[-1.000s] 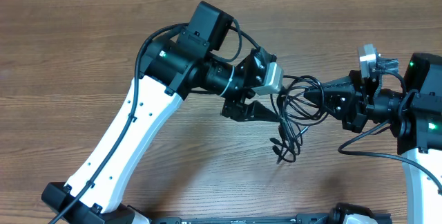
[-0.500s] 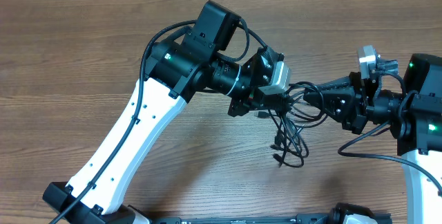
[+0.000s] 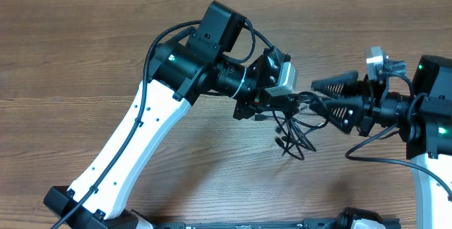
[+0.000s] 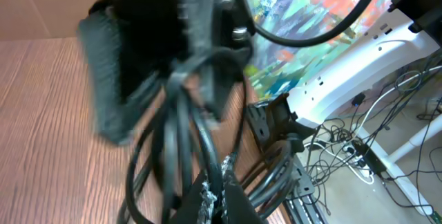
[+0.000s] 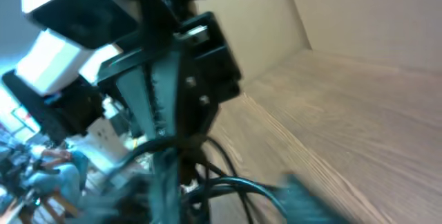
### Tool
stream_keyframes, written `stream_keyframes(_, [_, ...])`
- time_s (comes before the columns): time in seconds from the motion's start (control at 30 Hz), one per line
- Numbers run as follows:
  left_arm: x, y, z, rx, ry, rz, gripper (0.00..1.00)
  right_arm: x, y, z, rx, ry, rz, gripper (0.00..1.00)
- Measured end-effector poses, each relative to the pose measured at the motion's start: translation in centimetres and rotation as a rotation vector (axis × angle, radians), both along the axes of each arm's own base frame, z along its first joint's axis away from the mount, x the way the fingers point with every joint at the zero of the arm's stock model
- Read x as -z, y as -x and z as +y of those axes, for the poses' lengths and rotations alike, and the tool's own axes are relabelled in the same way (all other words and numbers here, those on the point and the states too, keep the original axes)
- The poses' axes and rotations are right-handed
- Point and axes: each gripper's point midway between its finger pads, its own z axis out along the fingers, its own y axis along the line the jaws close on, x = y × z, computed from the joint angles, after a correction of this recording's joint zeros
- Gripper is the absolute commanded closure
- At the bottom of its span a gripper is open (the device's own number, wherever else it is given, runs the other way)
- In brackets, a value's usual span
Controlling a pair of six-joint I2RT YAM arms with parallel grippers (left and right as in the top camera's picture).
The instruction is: Untangle cables
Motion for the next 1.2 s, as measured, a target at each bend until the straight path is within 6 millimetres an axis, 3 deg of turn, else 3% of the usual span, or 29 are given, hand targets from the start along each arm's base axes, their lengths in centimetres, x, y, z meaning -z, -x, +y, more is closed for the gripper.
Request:
stream_keyframes(0.63, [1.5, -1.5, 0.3, -0.103, -0.101, 0.001, 0.96, 3.3, -3.3, -1.7, 0.245, 0.124, 0.236, 0.00])
stream_keyframes(0.93, [1.5, -1.8, 0.3, -0.026, -0.055, -0.191, 0.96, 3.9, -5.9, -3.6, 0.437, 0.107, 0.399, 0.00])
stream_keyframes(1.2, [0.7, -2.7, 0.0, -0.041, -0.015, -0.227, 0.96, 4.2, -6.9, -6.1, 0.557, 0.052, 0.510, 0.00])
